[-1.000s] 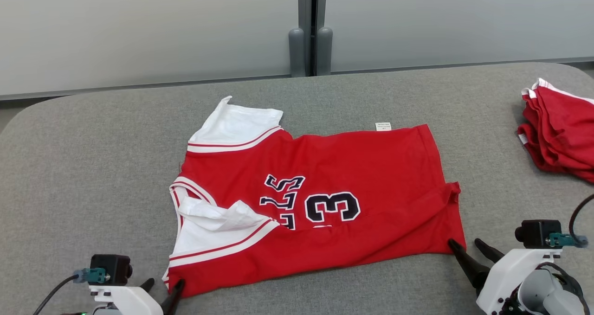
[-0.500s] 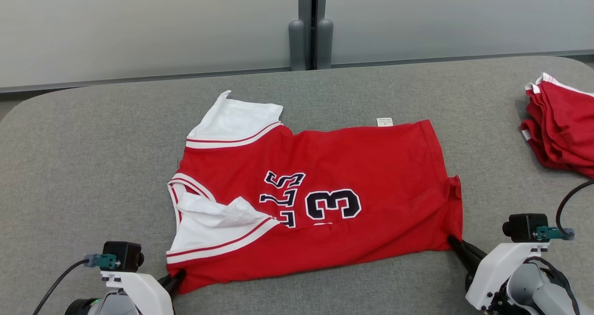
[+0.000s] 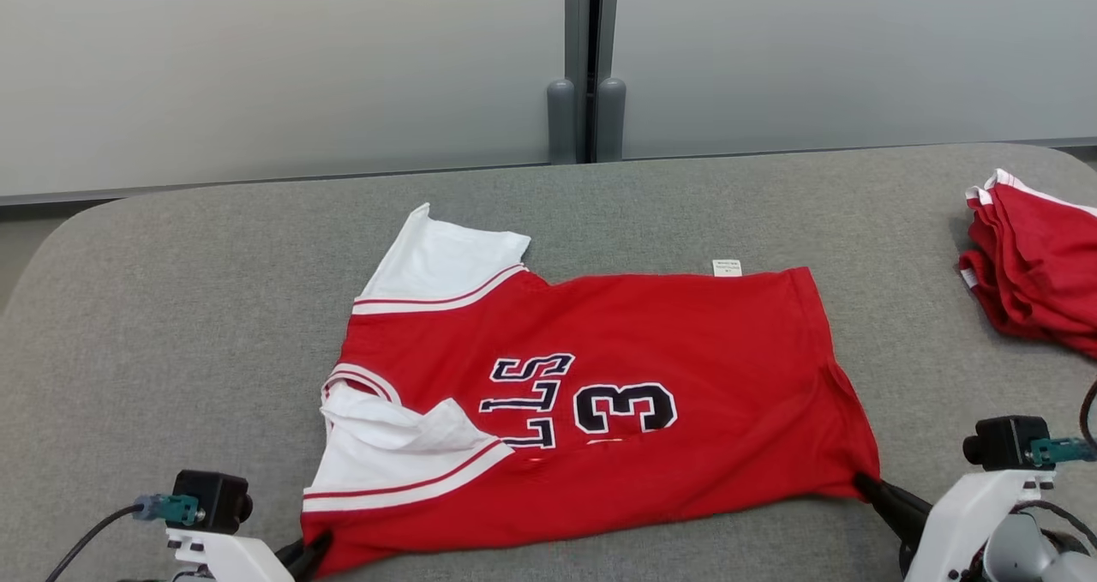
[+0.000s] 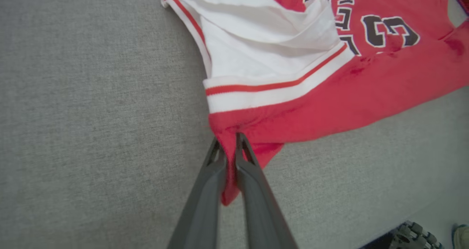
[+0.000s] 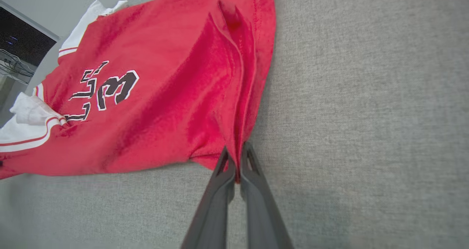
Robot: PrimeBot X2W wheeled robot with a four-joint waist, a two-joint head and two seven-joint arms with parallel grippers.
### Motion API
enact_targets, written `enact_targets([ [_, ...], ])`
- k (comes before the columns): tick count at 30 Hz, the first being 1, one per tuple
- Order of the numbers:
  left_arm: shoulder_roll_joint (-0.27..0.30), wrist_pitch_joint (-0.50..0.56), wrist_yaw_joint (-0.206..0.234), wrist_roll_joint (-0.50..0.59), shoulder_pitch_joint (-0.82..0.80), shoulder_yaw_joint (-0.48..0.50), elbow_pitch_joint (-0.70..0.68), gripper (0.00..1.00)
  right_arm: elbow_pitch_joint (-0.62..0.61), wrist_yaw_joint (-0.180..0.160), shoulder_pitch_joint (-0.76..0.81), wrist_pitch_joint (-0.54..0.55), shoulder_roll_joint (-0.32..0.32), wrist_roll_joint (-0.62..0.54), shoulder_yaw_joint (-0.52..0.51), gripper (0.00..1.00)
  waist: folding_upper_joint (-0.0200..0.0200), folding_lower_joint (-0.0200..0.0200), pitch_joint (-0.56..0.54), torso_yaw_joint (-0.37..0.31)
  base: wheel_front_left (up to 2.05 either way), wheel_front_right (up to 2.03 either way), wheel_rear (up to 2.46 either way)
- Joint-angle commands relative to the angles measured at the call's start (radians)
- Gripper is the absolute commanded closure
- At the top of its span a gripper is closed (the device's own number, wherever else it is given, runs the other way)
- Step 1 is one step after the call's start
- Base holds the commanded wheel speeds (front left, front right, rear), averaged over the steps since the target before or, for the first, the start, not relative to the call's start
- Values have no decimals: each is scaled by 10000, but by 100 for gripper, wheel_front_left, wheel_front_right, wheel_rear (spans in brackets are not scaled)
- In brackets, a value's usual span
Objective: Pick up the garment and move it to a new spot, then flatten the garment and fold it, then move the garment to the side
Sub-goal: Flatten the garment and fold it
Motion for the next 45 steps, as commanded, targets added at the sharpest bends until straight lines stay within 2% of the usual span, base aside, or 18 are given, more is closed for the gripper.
enact_targets([
  [1,229,74,151,-31,201,-6,-291,100,-204,2,327,165,-199,128,-136,100,0,0,-72,19,0,0,0],
  [8,1116,289,802,-277,934,-1,-1785,100,-1136,2,1571,1049,-680,291,-846,100,0,0,-85,-83,0,0,0],
  [11,1317,213,994,-408,1159,83,-2061,100,-1307,2,1884,1203,-736,202,-1194,100,0,0,-77,-131,0,0,0],
  [18,1699,156,1305,-661,1666,130,-2569,100,-1771,0,2604,2005,-509,-174,-2173,100,0,0,-130,-251,0,0,0],
  [19,1711,137,1348,-674,1692,145,-2619,100,-1795,0,2711,2147,-421,-206,-2309,83,0,0,-137,-251,0,0,0],
  [20,1708,147,1373,-675,1709,154,-2657,66,-1815,0,2798,2304,-337,-283,-2435,51,0,0,-147,-247,0,0,0],
  [21,1690,171,1380,-695,1728,137,-2692,15,-1846,0,2881,2472,-250,-332,-2566,0,0,0,-164,-244,0,0,0],
  [22,1671,226,1388,-708,1738,102,-2724,0,-1906,0,2934,2595,-175,-424,-2695,0,0,0,-177,-239,0,0,0],
  [27,1676,324,1437,-427,1343,79,-2820,0,-2398,10,3098,3012,314,-1111,-3488,0,0,0,-222,-217,0,0,0],
  [33,1908,312,1376,196,316,443,-2920,0,-3287,10,2710,2617,669,-1856,-4408,0,0,0,-228,-217,0,0,0],
  [38,1837,688,806,271,-997,868,-2414,0,-3279,10,1771,2468,1108,-2537,-4721,0,0,0,129,-292,0,0,0],
  [42,1522,1203,91,528,-2398,1015,-1644,0,-2698,8,545,2315,1583,-2887,-4857,0,0,0,854,-421,0,0,0],
  [45,1183,1851,-639,851,-3516,821,-924,0,-2097,8,-453,2348,1835,-3088,-4801,0,0,0,1420,-466,0,0,0],
])
